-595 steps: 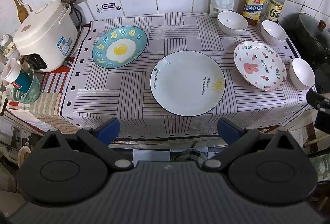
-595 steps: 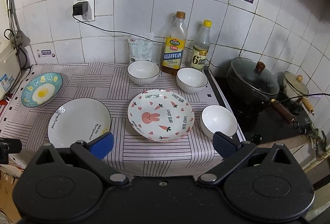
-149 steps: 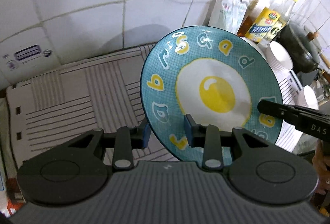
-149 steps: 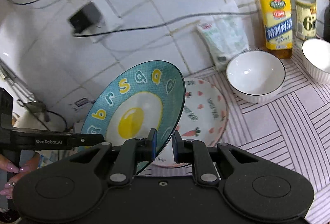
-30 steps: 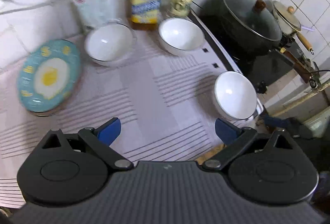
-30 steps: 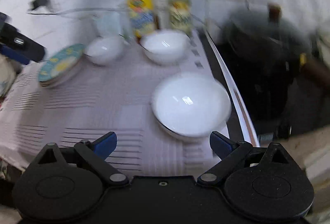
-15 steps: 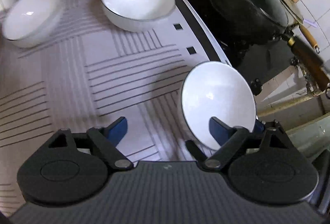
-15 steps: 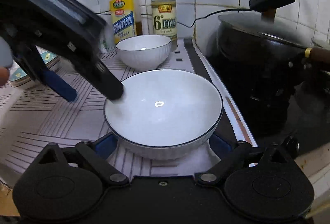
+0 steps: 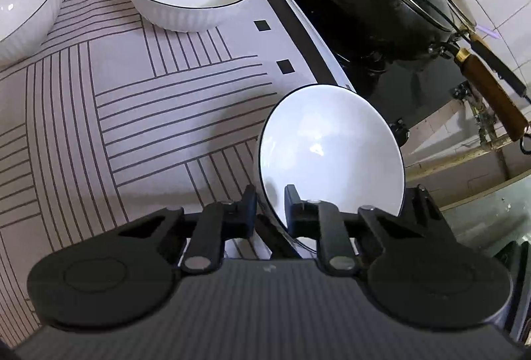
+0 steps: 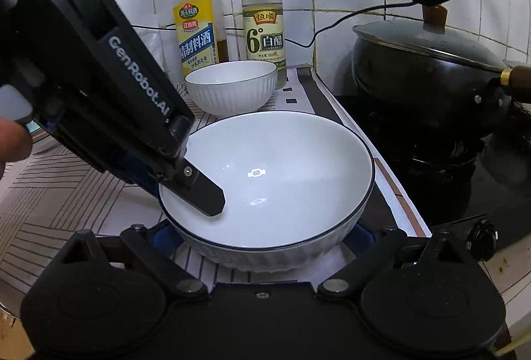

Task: Organize plates and bowls
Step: 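Carry the white bowl toward the plate stack and open the left gripper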

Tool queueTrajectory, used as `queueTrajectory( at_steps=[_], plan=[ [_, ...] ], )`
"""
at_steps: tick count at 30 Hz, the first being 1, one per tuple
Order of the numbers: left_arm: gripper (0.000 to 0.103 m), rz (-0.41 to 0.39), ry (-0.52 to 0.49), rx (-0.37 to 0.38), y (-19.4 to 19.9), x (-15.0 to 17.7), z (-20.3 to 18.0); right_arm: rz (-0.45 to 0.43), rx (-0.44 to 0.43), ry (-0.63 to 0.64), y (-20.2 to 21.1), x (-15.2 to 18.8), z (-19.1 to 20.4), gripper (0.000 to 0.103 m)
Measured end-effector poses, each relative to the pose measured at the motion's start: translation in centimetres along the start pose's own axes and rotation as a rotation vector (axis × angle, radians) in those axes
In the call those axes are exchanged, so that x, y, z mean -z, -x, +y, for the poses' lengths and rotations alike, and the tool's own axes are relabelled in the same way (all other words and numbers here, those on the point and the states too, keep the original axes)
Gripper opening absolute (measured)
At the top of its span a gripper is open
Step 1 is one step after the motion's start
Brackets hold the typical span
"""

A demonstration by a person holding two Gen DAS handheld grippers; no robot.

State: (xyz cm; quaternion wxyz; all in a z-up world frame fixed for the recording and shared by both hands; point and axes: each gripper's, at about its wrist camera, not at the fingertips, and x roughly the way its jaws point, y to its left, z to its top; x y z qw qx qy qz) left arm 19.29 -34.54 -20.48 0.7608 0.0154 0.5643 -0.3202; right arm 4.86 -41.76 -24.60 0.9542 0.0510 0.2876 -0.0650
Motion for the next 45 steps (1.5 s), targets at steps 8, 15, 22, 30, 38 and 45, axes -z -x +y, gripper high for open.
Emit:
queueTrajectory(
  at_steps=[8,15,22,30,38,45],
  plan=[
    [0.016,0.002,-0.013,-0.018,0.8,0.6,0.2,0.001,-0.011,0.011,0.4,0.0,0.7,0.099],
    [0.016,-0.030,0.000,-0.086,5.1,1.5,1.1,-0.029,-0.076,0.051,1.7,-1.4,3.1,0.099],
    [0.016,-0.078,0.063,-0.155,10.4,2.6,4.9,-0.071,-0.192,0.109,1.7,-3.7,7.7,0.099],
    [0.017,-0.135,0.158,-0.241,13.6,4.5,11.2,-0.072,-0.349,0.233,-1.4,-5.2,13.5,0.099],
    [0.017,-0.086,0.265,-0.286,14.0,4.9,16.3,0.003,-0.451,0.342,-3.8,-6.0,18.1,0.099],
    [0.017,-0.074,0.285,-0.281,12.3,3.6,18.5,0.033,-0.491,0.360,-8.0,-6.6,18.4,0.099]
  ],
)
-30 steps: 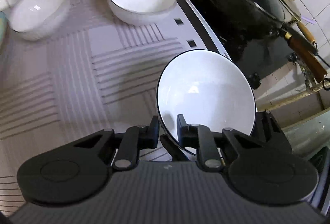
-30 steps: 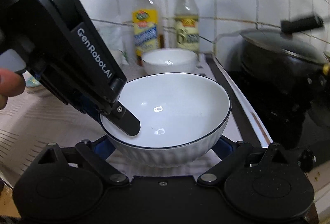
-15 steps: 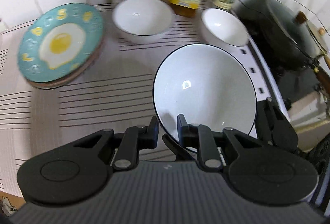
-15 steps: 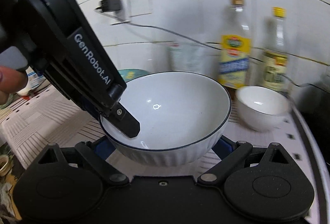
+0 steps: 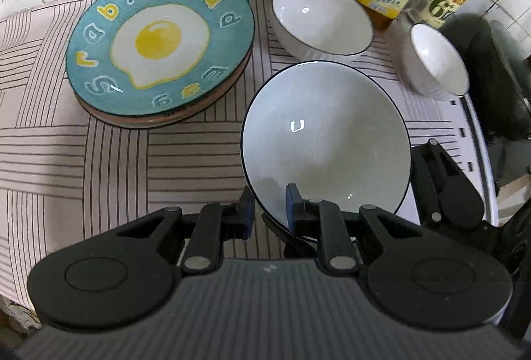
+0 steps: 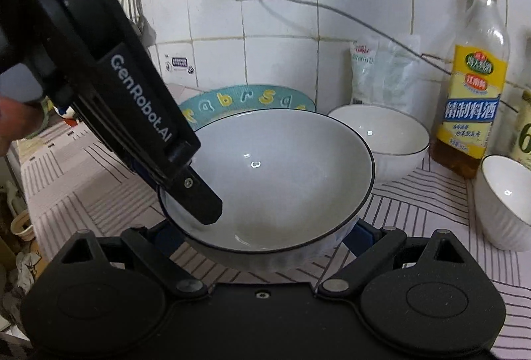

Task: Organize plates and bowls
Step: 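Carry the white bowl toward the plate stack and open the left gripper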

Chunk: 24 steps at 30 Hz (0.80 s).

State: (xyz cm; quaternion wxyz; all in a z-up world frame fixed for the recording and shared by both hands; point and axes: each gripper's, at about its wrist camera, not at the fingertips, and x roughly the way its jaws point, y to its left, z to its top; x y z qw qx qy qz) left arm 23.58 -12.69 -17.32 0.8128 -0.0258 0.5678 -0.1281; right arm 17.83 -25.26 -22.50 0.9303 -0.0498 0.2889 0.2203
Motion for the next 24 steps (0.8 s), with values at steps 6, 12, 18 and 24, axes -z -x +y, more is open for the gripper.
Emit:
queueTrajectory(
  at_steps=[6,12,18,24],
  plan=[
    [0.017,0.050,-0.004,-0.014,-2.3,0.0,0.1,0.063,0.012,-0.001,-1.7,1.5,0.1,0.098],
    [0.018,0.055,0.011,-0.017,-3.0,0.1,-0.2,0.099,0.036,-0.029,-1.6,2.4,0.3,0.099],
    [0.025,0.044,0.037,0.017,-1.3,0.2,0.2,0.109,0.082,-0.107,0.3,2.7,0.5,0.100],
    [0.035,-0.051,0.004,0.052,2.7,0.0,1.0,0.034,0.092,-0.227,6.5,2.6,-1.0,0.100]
  ],
)
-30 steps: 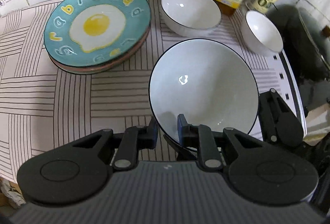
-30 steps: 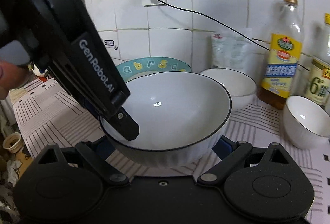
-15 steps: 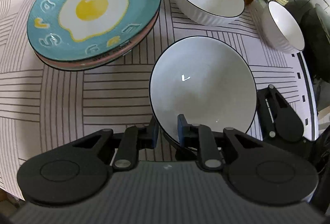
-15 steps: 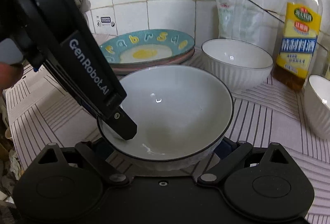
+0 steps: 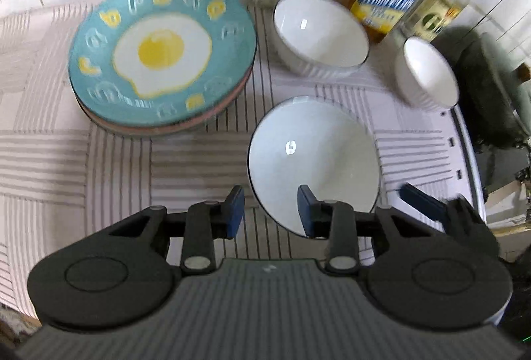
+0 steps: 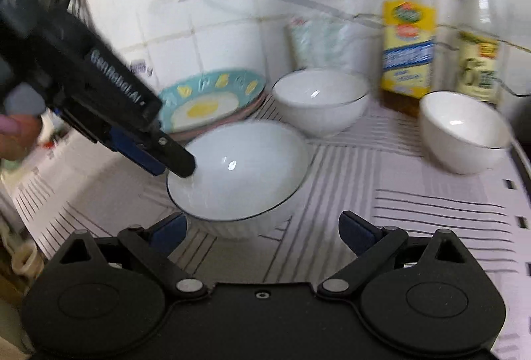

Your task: Organize plates and bowls

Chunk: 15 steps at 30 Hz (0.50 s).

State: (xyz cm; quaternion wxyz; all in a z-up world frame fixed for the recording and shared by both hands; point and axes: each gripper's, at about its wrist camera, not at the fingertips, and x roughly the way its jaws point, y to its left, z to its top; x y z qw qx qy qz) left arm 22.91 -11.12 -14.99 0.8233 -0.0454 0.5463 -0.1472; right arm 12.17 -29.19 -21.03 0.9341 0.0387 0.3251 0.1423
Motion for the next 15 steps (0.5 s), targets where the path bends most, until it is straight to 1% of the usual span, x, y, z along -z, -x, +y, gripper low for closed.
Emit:
queueTrajectory(
  at_steps=[2,4,5,7,8,10,12,15],
  plan=[
    [0.036,-0.044,-0.021,0.003,1.2,-0.4,-0.1,-0.020,-0.003,-0.038,1.8,-0.7,-0.7,0.099],
    [0.038,-0.083,-0.046,0.009,2.2,-1.2,-0.5,-0.032,-0.009,-0.089,3.2,-1.8,-1.4,0.096],
    [0.039,-0.100,-0.061,0.012,2.6,-1.6,-0.7,-0.038,-0.013,-0.119,3.5,-2.4,-1.8,0.093],
    [0.039,-0.126,-0.093,0.018,3.2,-2.6,-1.0,-0.044,-0.021,-0.183,3.7,-4.1,-2.5,0.091],
    [0.040,-0.133,-0.110,0.021,3.6,-3.0,-1.1,-0.046,-0.025,-0.208,3.8,-4.8,-2.8,0.090],
    [0.040,-0.141,-0.139,0.032,3.9,-3.9,-1.3,-0.044,-0.023,-0.247,3.8,-6.1,-3.0,0.085],
    [0.040,-0.142,-0.165,0.048,3.8,-5.0,-1.4,-0.034,-0.010,-0.271,3.0,-7.6,-3.3,0.082],
    [0.040,-0.141,-0.211,0.060,3.3,-6.6,-1.8,-0.023,0.009,-0.295,2.3,-9.0,-3.5,0.077]
  ],
)
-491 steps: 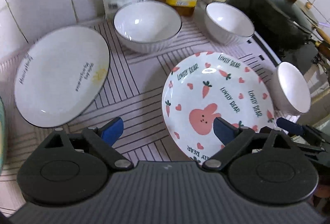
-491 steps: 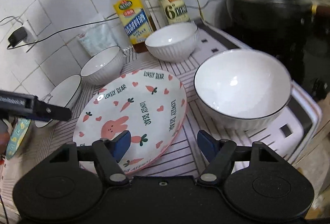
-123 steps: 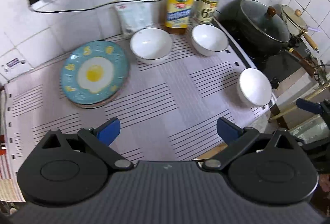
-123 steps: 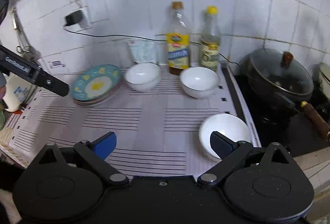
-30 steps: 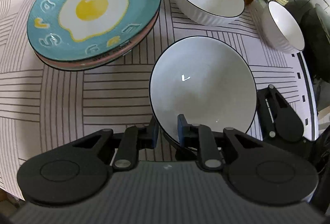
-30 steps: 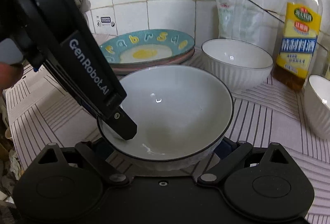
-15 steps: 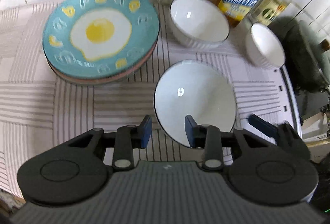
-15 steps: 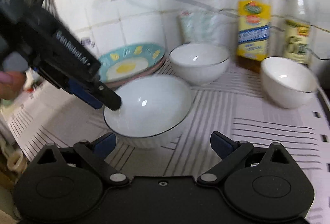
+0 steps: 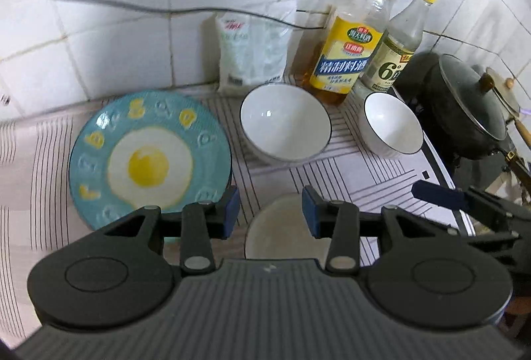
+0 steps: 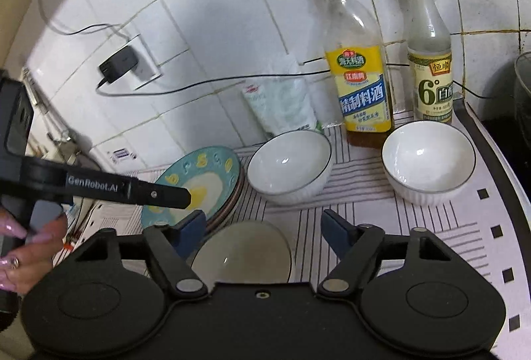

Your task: Organize plates and bowls

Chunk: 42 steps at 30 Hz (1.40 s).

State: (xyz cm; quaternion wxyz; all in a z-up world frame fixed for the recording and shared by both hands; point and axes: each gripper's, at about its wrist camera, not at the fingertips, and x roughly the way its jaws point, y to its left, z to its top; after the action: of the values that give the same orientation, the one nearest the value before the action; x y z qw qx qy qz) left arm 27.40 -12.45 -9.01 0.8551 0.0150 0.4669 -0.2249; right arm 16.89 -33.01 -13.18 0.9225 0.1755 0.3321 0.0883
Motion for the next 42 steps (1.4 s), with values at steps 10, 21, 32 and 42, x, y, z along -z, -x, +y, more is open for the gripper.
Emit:
queueTrajectory(
  at_steps=[10,21,32,42],
  plan=[
    [0.039,-0.020,-0.158,-0.017,-5.0,-4.0,-0.4,0.052,0.112,-0.055,-6.4,-2.6,-1.2,0.063],
    [0.039,0.053,-0.291,-0.044,-10.9,-6.2,-0.8,0.111,0.227,-0.118,-12.2,-3.9,-2.5,0.033],
    [0.029,0.116,-0.217,0.043,-12.4,-7.4,0.4,0.115,0.260,-0.208,-12.2,-2.9,-3.3,0.014],
    [0.016,0.116,-0.189,0.030,-11.0,-6.7,-0.6,0.069,0.236,-0.363,-10.5,-2.6,-3.9,0.012]
  ],
)
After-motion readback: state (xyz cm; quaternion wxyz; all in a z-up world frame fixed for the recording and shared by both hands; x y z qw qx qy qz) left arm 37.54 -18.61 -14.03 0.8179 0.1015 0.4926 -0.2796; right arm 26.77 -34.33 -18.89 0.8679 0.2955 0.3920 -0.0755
